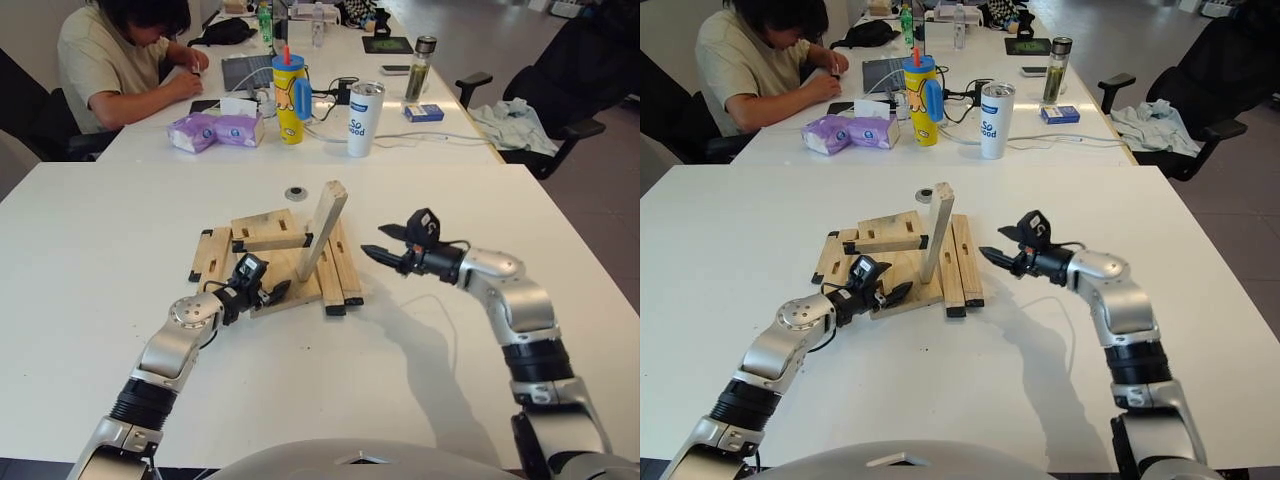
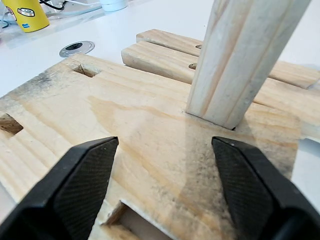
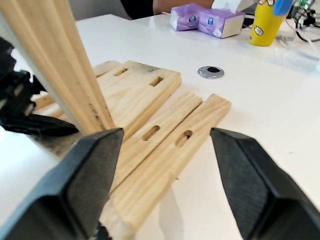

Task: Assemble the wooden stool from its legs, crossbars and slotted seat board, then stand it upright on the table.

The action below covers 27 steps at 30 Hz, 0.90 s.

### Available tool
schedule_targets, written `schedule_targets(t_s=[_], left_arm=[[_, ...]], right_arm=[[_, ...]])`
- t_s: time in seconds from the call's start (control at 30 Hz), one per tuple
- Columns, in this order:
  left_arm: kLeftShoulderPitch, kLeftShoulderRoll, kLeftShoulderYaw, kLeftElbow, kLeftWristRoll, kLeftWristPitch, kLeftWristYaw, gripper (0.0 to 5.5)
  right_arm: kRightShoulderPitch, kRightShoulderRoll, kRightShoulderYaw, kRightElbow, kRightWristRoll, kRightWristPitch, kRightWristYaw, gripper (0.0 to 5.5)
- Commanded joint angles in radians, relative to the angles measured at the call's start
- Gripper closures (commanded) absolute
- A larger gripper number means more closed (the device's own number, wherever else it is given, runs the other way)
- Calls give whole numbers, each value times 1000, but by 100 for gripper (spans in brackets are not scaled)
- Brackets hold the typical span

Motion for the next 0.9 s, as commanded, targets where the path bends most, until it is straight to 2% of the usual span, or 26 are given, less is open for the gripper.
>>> schedule_targets(t_s=[0.03, 0.3, 0.57, 0.73, 0.9], left_arm=[[151, 14, -62, 129, 81, 38, -1, 202], [203, 12, 16, 25, 36, -44, 21, 202], [340, 43, 56, -185, 39, -34, 35, 202], [402, 49, 140, -278, 32, -22, 69, 202], [395, 45, 161, -270, 56, -1, 80, 202]], right_arm=[[83, 69, 74, -107, -48, 130, -166, 228], [129, 167, 105, -201, -27, 280, -308, 228], [185, 183, 132, -346, -1, 388, -357, 228], [212, 203, 142, -355, -2, 403, -396, 228], [207, 219, 161, -324, -4, 426, -425, 228]])
